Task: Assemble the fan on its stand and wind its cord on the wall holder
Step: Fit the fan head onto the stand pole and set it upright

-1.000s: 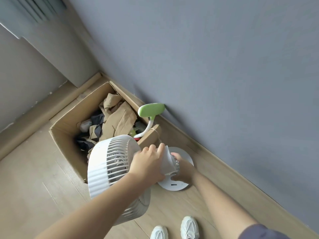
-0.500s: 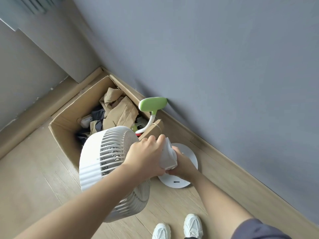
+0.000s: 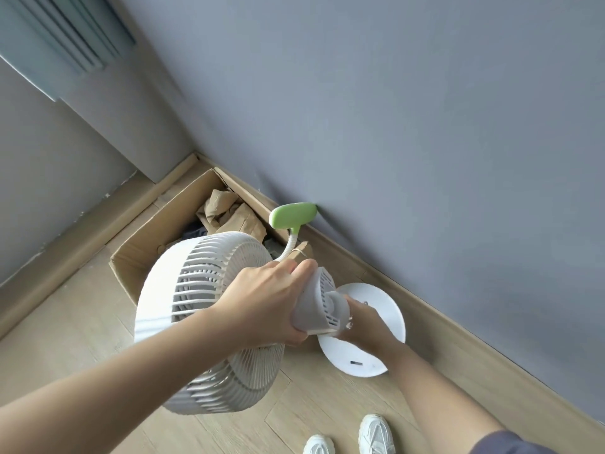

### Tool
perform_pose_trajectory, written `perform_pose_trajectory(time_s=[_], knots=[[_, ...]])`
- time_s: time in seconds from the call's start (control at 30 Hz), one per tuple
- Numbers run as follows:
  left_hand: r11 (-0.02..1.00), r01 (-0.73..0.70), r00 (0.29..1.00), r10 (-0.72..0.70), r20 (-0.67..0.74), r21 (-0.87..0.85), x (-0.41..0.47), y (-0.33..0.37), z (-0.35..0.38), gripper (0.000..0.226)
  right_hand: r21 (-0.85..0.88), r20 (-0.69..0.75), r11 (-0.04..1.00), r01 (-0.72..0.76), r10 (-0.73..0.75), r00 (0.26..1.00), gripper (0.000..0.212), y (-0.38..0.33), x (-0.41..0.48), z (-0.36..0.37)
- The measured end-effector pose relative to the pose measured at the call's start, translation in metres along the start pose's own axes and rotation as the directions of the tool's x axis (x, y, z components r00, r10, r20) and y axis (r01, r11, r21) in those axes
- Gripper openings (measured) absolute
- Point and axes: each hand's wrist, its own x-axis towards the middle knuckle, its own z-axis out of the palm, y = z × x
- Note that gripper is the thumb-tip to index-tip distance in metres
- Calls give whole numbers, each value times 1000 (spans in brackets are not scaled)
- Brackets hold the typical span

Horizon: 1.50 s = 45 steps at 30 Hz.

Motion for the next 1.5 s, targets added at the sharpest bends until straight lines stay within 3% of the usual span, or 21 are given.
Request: perform_pose_trajectory(time_s=[0.07,0.13,0.2,0.43,0.53,0.63,0.73,0.83,1.0,1.13,1.2,1.37,1.5], knots=[[1000,-25,1000,25,-12,11,-6,3,-15,81,-103,-33,995,-1,-2,999,36,-12,-11,-8],[999,-48,999,48,-16,15,-13,7,-30,82,-93,-53,994,-50,45,998,24,-24,-26,-14],[997,-75,997,76,-13,26,-20,12,-42,83,-26,-59,992,-126,124,991,18,-33,-41,-18],[985,-171,983,171,-68,10,-35,31,-90,84,-5,-111,983,-183,181,977,7,-63,-102,-54],[978,-206,976,204,-79,-15,-40,49,-110,87,41,-126,985,-166,170,977,30,-66,-132,-75],[972,-235,969,235,-75,-3,-44,83,-128,90,51,-183,986,-159,165,969,4,-60,-174,-98],[964,-265,961,266,-72,13,-47,125,-143,90,36,-220,985,-167,170,960,3,-45,-214,-119],[953,-302,949,304,-86,37,-55,184,-155,90,-26,-254,979,-200,187,949,19,-18,-262,-141],[938,-342,933,346,-99,62,-66,276,-171,92,-29,-298,975,-222,203,933,9,30,-335,-172],[916,-393,911,400,-101,83,-71,338,-178,93,-6,-329,971,-239,224,918,17,63,-390,-192],[898,-421,897,433,-89,125,-73,366,-183,92,12,-342,967,-255,243,908,12,77,-416,-199],[808,-537,826,562,-41,244,-66,429,-195,89,89,-396,946,-312,322,860,11,112,-469,-215],[727,-621,759,651,-8,292,-56,483,-206,88,260,-459,917,-303,393,797,26,144,-507,-228]])
